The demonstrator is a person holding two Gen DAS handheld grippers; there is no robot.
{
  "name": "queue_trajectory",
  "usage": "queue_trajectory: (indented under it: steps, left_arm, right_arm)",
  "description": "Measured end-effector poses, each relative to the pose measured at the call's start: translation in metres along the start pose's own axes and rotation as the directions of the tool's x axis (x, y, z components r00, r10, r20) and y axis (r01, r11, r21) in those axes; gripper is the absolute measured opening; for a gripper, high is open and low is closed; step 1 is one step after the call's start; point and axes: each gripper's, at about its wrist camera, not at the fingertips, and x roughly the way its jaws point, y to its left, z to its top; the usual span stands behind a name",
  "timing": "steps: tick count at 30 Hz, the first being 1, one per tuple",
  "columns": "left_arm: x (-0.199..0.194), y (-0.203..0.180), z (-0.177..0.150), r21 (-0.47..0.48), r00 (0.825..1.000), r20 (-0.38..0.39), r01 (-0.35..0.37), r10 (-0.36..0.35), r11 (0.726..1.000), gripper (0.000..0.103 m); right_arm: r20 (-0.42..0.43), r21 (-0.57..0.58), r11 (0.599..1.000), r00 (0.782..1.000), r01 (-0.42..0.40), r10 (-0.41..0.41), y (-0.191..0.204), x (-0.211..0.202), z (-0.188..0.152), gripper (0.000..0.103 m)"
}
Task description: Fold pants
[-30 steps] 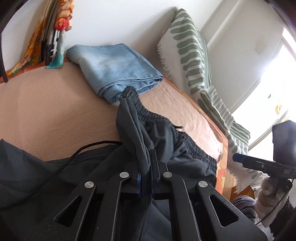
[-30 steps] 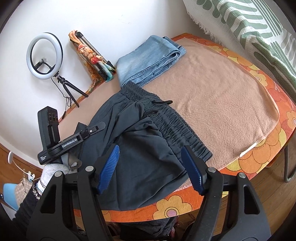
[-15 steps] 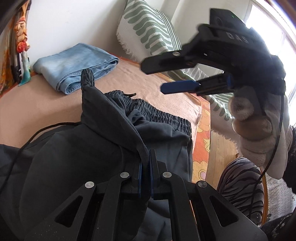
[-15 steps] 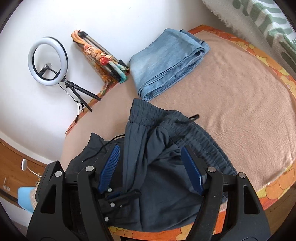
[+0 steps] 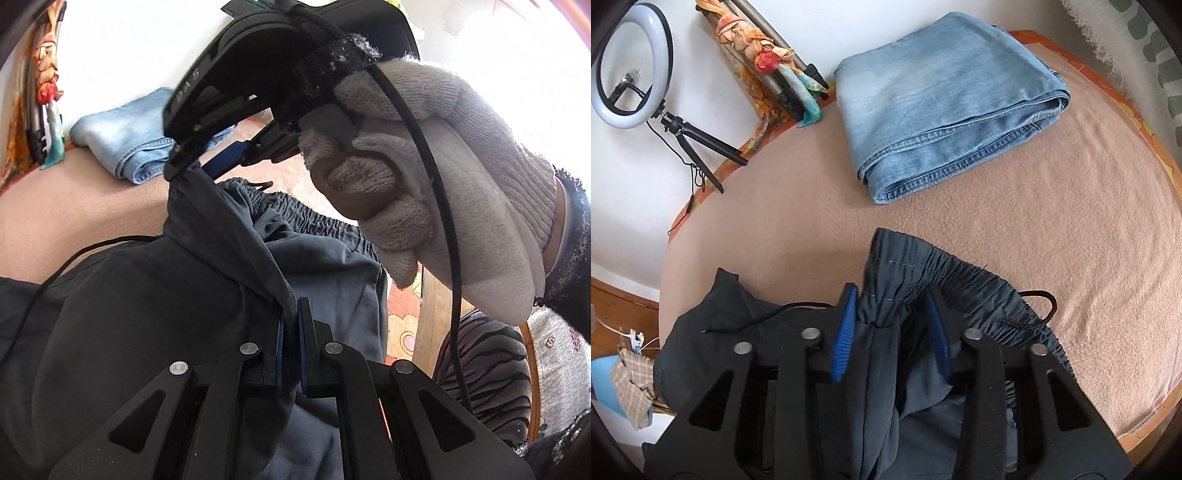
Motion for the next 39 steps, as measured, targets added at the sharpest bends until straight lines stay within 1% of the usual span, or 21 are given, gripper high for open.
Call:
queue_trajectory:
  steps: [2, 4, 8, 11, 13, 16, 18, 20, 23, 26, 28, 30, 33, 34, 35, 36, 37, 39]
  left_arm:
    - [-0.001, 0.001, 0.001, -0.005, 1.000, 0.000, 0.000, 0.000, 1.000, 0.004]
    - [-0.005, 0.000, 0.001, 0.000, 1.000, 0.001, -0.002, 0.002, 1.000, 0.004]
    - [-0.019, -0.001, 0.007, 0.009, 1.000, 0.012, 0.005, -0.005, 1.000, 0.003]
    - [-0.035, -0.007, 0.010, 0.023, 0.999, 0.030, 0.021, -0.022, 0.999, 0.003]
    - [-0.041, -0.009, 0.009, 0.044, 0.999, 0.033, 0.036, -0.038, 0.998, 0.003]
    - [-0.043, -0.022, 0.005, 0.073, 0.998, 0.010, 0.062, -0.063, 0.995, 0.003]
    - [-0.036, -0.033, -0.001, 0.105, 0.998, -0.024, 0.064, -0.062, 0.992, 0.003]
    - [-0.025, -0.044, -0.008, 0.139, 0.997, -0.066, 0.060, -0.052, 0.988, 0.003]
    - [-0.012, -0.050, -0.017, 0.154, 0.992, -0.113, 0.068, -0.051, 0.986, 0.003]
    - [-0.003, -0.049, -0.024, 0.152, 0.989, -0.145, 0.065, -0.043, 0.986, 0.003]
    - [0.002, -0.048, -0.028, 0.137, 0.986, -0.161, 0.068, -0.046, 0.988, 0.003]
    - [0.006, -0.049, -0.031, 0.141, 0.983, -0.178, 0.064, -0.039, 0.988, 0.003]
    - [0.009, -0.050, -0.036, 0.140, 0.981, -0.190, 0.064, -0.037, 0.988, 0.003]
    - [0.009, -0.048, -0.038, 0.138, 0.981, -0.190, 0.063, -0.036, 0.988, 0.003]
    - [0.011, -0.047, -0.038, 0.129, 0.981, -0.190, 0.065, -0.040, 0.989, 0.003]
    - [0.012, -0.046, -0.038, 0.118, 0.980, -0.192, 0.068, -0.044, 0.991, 0.003]
    - [0.013, -0.045, -0.037, 0.105, 0.980, -0.195, 0.069, -0.047, 0.992, 0.003]
    - [0.013, -0.043, -0.036, 0.091, 0.979, -0.197, 0.067, -0.048, 0.994, 0.004]
  right_arm:
    - [0.007, 0.039, 0.999, 1.000, -0.026, 0.026, -0.008, -0.002, -0.001, 0.016]
    - [0.040, 0.073, 0.996, 0.998, -0.052, 0.049, -0.017, -0.015, -0.004, 0.014]
    - [0.131, 0.111, 0.986, 0.986, -0.121, 0.107, -0.030, -0.062, -0.018, 0.013]
    - [0.201, 0.128, 0.977, 0.969, -0.170, 0.142, -0.044, -0.104, -0.038, 0.013]
    - [0.237, 0.143, 0.972, 0.960, -0.186, 0.149, -0.056, -0.127, -0.055, 0.013]
    - [0.266, 0.176, 0.965, 0.953, -0.197, 0.146, -0.076, -0.146, -0.083, 0.013]
    - [0.262, 0.207, 0.958, 0.955, -0.200, 0.143, -0.090, -0.145, -0.101, 0.013]
    - [0.243, 0.238, 0.952, 0.961, -0.192, 0.133, -0.103, -0.138, -0.119, 0.013]
    - [0.200, 0.292, 0.935, 0.969, -0.199, 0.143, -0.121, -0.120, -0.140, 0.013]
    - [0.152, 0.313, 0.933, 0.979, -0.177, 0.134, -0.131, -0.102, -0.150, 0.013]
    - [0.116, 0.309, 0.941, 0.988, -0.137, 0.105, -0.133, -0.091, -0.152, 0.013]
    - [0.049, 0.282, 0.954, 0.994, -0.103, 0.093, -0.131, -0.081, -0.152, 0.014]
    - [-0.004, 0.216, 0.974, 0.998, -0.061, 0.064, -0.129, -0.081, -0.149, 0.022]
    - [0.001, 0.192, 0.980, 0.999, -0.042, 0.043, -0.129, -0.086, -0.147, 0.033]
    - [0.023, 0.174, 0.984, 0.999, -0.028, 0.025, -0.130, -0.092, -0.144, 0.045]
    - [0.054, 0.155, 0.988, 0.998, -0.024, 0.016, -0.132, -0.100, -0.141, 0.051]
    - [0.084, 0.134, 0.991, 0.996, -0.015, 0.004, -0.134, -0.107, -0.136, 0.059]
    - [0.139, 0.078, 0.997, 0.990, -0.008, -0.003, -0.139, -0.116, -0.123, 0.065]
